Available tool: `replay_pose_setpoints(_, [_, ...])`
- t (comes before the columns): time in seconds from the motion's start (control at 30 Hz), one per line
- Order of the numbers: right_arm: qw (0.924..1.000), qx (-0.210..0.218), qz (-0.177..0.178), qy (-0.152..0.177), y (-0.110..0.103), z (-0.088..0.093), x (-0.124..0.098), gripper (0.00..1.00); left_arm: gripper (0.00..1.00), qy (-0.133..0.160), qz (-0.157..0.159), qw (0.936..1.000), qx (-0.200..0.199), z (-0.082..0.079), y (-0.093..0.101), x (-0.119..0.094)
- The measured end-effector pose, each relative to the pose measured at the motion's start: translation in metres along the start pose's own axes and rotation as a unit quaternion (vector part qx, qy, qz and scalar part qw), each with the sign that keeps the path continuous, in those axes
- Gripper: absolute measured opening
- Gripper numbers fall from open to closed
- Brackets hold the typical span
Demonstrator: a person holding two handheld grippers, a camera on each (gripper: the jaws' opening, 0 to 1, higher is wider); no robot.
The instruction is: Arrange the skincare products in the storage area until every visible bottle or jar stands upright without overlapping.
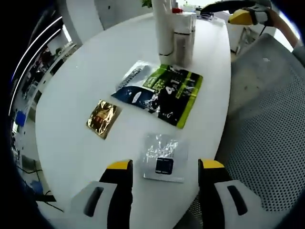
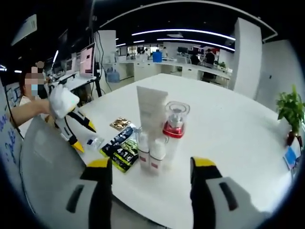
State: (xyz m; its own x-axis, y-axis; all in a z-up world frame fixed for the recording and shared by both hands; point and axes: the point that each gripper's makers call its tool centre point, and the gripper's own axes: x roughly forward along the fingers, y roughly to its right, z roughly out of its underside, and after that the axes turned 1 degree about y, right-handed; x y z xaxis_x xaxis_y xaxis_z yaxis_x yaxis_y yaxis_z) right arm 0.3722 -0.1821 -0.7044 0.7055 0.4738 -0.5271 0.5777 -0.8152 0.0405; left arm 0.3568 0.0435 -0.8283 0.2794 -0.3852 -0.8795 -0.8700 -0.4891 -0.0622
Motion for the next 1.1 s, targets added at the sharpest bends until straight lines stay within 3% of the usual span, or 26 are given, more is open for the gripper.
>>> replay_pose_setpoints(0.4, [1.0000, 0.003, 0.000, -0.001, -0.0010, 0.0021, -0.0016, 0.66, 0.47, -0.008, 0.033, 0.9994, -0.002, -0.0009, 0.0003, 0.0055])
replay_pose_setpoints(0.77, [1.0000, 0.002, -0.001, -0.002, -0.0024, 0.0015, -0.0024, 0.65, 0.47, -0.012, 0.041, 0.9990, 0.007, -0.0028, -0.0028, 0.0073])
replay_pose_setpoints(0.9, [1.0000, 0.002, -0.002, -0.003, -0.0020, 0.0020, -0.0022, 0.64, 0.36, -0.011, 0.047, 0.9987, 0.016, -0.0041, -0.0004, 0.0068])
replay_pose_setpoints(1.1, [1.0000, 0.001, -0.003, -0.005, -0.0024, 0.0033, -0.0025, 0.64, 0.36, -0.013, 0.062, 0.9980, 0.002, -0.0066, -0.0027, 0.0040])
